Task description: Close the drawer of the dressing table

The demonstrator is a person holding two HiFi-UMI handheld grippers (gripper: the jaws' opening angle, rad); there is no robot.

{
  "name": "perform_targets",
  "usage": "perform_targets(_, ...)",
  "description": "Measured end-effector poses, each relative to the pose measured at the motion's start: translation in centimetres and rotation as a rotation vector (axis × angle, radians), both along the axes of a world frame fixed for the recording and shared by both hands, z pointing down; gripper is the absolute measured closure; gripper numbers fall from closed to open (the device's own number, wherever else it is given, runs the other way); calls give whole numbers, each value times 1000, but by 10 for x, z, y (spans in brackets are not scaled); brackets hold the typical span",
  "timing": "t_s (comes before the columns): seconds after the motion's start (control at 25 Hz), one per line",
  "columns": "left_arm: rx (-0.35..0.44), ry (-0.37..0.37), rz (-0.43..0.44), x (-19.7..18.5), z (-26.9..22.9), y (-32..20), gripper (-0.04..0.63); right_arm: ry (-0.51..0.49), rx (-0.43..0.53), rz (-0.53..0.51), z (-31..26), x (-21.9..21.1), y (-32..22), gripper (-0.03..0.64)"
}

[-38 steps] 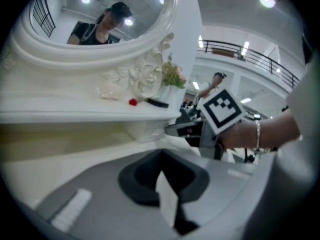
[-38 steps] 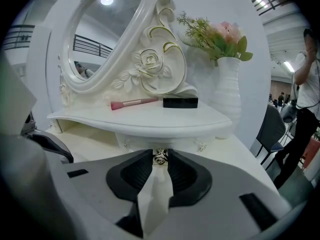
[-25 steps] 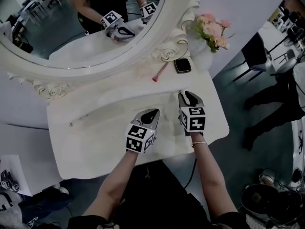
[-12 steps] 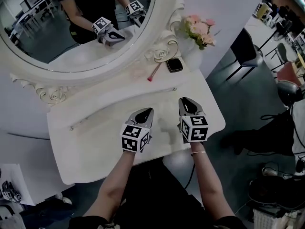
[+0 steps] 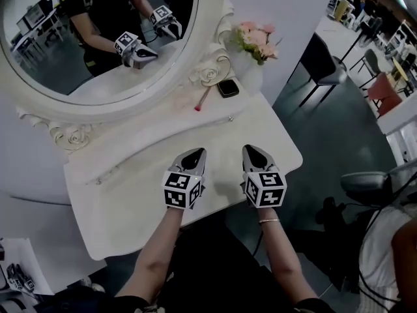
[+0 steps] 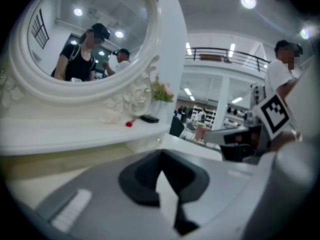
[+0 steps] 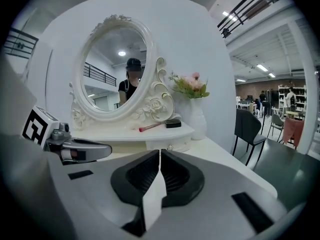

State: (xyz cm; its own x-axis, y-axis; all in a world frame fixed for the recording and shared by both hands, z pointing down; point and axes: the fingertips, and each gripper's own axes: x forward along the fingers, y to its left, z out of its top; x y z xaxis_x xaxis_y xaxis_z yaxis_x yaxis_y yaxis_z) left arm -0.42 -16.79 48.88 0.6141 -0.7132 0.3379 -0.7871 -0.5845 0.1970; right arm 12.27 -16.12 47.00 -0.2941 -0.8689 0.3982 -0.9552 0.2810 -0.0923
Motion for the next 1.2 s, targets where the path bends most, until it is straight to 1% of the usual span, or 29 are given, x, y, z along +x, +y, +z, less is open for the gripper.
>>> perform_targets(0.28, 20, 2, 16, -6, -7, 7, 591, -23, 37, 18, -15, -6, 25, 609)
perform_targets(0.52, 43, 2, 19, -16, -16, 12, 591, -30, 65, 11, -22, -16, 38, 612)
perform_targets(1.2, 55, 8, 22, -29, -23, 12, 591, -8, 30, 39, -9, -16, 46, 612)
